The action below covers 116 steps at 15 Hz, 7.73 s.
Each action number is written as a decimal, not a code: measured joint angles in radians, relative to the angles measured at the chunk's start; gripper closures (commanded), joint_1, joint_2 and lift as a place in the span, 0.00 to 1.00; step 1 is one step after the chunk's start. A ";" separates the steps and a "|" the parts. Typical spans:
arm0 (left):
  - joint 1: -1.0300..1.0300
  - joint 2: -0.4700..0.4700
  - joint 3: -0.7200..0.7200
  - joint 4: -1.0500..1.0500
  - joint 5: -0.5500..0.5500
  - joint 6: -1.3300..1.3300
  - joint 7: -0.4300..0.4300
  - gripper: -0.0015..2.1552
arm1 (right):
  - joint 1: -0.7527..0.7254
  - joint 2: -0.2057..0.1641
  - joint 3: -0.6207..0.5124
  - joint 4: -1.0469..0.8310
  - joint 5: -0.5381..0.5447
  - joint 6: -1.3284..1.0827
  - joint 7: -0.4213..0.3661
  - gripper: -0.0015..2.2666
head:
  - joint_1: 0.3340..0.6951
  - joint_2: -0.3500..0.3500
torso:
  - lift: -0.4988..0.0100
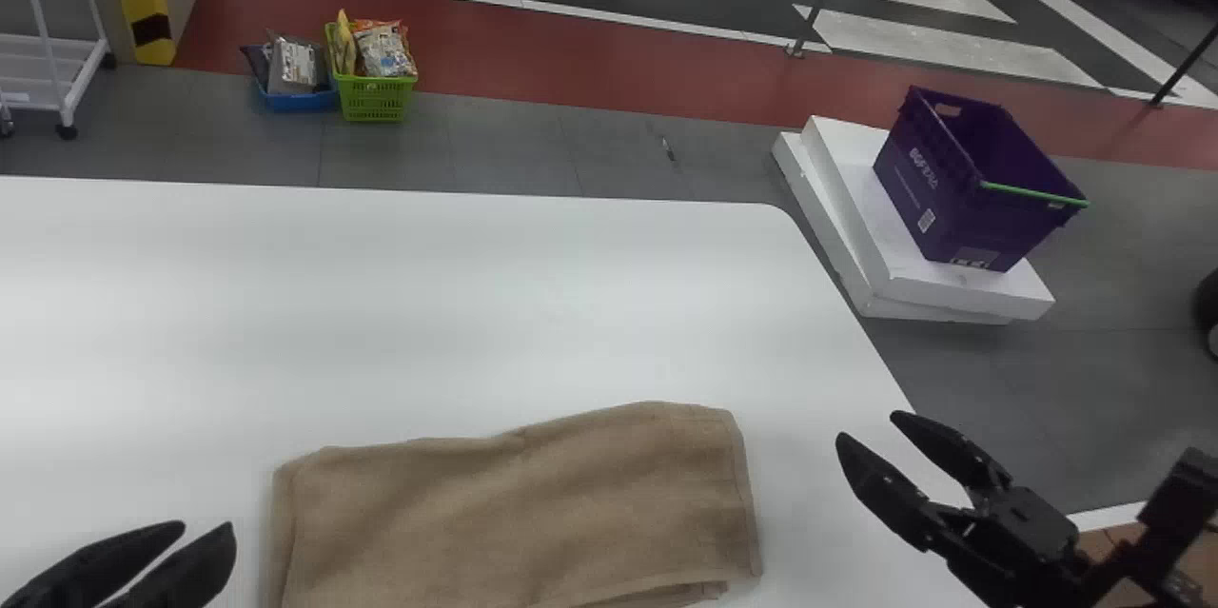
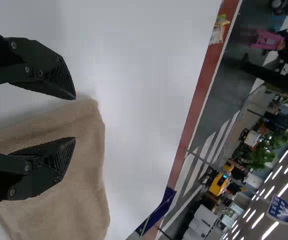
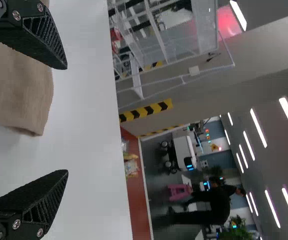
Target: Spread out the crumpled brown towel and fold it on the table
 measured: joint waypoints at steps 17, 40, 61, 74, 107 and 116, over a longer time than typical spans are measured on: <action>0.236 0.157 -0.381 0.284 -0.270 -1.402 0.638 0.32 | 0.130 0.000 0.257 0.054 0.120 -0.401 -0.414 0.03 | 1.00 0.02 | 0.73; 0.181 0.290 -0.605 0.253 -0.224 -0.860 0.747 0.19 | 0.086 0.000 0.198 0.114 0.160 -0.408 -0.404 0.03 | 1.00 0.00 | 0.73; 0.183 0.309 -0.564 0.257 -0.287 -1.063 0.825 0.19 | 0.035 0.000 0.321 0.065 0.173 0.057 -0.364 0.03 | 1.00 0.00 | 0.73; 0.186 0.319 -0.538 0.225 -0.270 -1.052 0.803 0.19 | 0.057 0.000 0.321 -0.076 0.090 0.417 -0.348 0.56 | 1.00 0.06 | 0.73; 0.217 0.320 -0.511 0.199 -0.287 -1.121 0.800 0.19 | -0.036 0.000 0.046 -0.512 -0.285 1.163 -0.644 0.04 | 1.00 0.01 | 0.73; 0.214 0.299 -0.383 0.192 -0.238 -1.120 0.746 0.19 | -0.114 0.000 0.025 -0.461 -0.272 1.163 -0.682 0.05 | 1.00 0.11 | 0.73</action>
